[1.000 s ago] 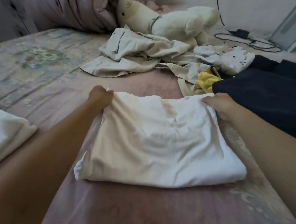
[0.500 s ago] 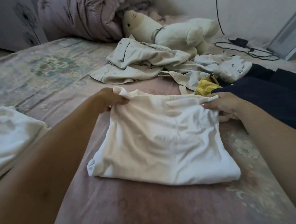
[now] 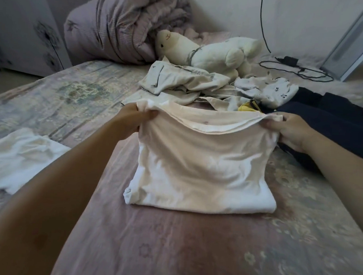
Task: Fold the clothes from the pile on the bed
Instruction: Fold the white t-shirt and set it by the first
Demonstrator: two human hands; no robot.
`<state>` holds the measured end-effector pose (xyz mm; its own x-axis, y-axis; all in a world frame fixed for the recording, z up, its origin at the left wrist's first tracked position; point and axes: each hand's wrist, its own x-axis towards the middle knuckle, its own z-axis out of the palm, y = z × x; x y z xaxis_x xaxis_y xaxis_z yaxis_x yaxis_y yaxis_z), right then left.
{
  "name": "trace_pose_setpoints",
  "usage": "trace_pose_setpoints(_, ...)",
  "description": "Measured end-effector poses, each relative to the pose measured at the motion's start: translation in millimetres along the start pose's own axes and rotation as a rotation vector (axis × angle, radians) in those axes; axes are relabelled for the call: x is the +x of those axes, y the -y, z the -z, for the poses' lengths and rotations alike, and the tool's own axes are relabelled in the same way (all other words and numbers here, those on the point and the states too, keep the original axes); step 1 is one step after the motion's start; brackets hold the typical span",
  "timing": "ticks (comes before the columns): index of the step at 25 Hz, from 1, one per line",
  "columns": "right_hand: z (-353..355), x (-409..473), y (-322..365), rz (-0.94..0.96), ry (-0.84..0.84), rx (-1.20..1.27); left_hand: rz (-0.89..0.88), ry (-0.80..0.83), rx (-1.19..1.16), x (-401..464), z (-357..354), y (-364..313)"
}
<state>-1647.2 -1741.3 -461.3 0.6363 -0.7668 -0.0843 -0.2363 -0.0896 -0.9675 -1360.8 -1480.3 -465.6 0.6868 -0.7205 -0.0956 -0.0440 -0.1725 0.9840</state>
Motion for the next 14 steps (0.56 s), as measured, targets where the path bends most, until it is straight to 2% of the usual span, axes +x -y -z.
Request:
trace_pose_setpoints(3,10,-12,43,0.038,-0.035,0.107,-0.074,-0.039,-0.059,-18,5,-41)
trace_pose_setpoints(6,22,-40,91,0.153,-0.060,0.122,-0.189,-0.057,-0.064,-47,20,-88)
trace_pose_setpoints(9,39,-82,119,0.261,0.025,0.079,-0.293,-0.015,-0.012,-94,34,-113)
trace_pose_setpoints(11,49,-113,116,0.286,0.069,-0.128,-0.348,0.024,0.169,-131,39,-106)
trace_pose_setpoints(14,52,-168,59,0.272,0.105,-0.424,-0.491,0.055,0.615,-189,39,-35)
